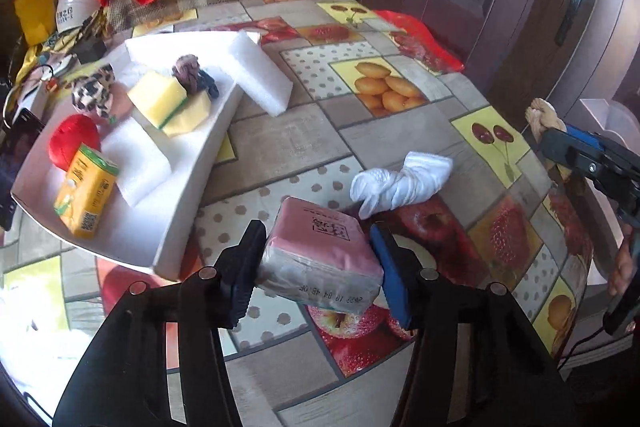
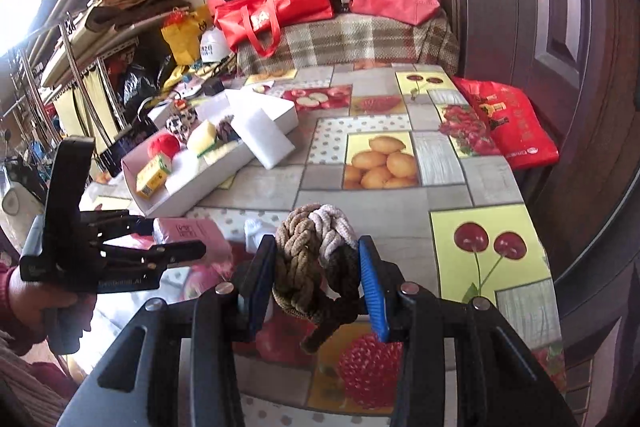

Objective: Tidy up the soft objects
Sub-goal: 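Lift and carry the pink tissue box and beige rope toy toward the tray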

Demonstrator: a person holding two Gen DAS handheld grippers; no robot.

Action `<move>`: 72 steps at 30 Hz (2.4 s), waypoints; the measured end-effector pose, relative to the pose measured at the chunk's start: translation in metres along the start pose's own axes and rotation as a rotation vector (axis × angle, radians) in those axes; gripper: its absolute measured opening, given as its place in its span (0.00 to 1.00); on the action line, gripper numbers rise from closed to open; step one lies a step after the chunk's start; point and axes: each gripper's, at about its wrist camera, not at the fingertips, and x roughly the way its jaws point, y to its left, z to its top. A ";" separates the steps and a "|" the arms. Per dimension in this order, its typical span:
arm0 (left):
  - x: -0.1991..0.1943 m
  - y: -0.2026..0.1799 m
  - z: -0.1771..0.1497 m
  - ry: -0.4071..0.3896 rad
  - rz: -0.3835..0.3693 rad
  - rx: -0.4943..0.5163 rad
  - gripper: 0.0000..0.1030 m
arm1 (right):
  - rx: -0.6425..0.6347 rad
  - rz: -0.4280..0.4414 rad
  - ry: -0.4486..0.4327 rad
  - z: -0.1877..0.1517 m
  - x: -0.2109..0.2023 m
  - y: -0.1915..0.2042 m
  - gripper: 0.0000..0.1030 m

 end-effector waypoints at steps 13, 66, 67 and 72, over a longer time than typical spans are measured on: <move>-0.216 0.076 0.065 -0.507 0.077 -0.024 0.52 | 0.050 0.077 -0.376 0.101 -0.082 0.053 0.39; -0.334 0.185 0.100 -0.790 0.163 -0.023 0.53 | -0.055 0.192 -0.524 0.177 -0.070 0.158 0.39; -0.329 0.186 0.103 -0.784 0.158 -0.024 0.53 | -0.056 0.193 -0.517 0.178 -0.066 0.159 0.39; -0.301 0.192 0.116 -0.738 0.149 -0.018 0.53 | -0.059 0.204 -0.475 0.182 -0.044 0.165 0.39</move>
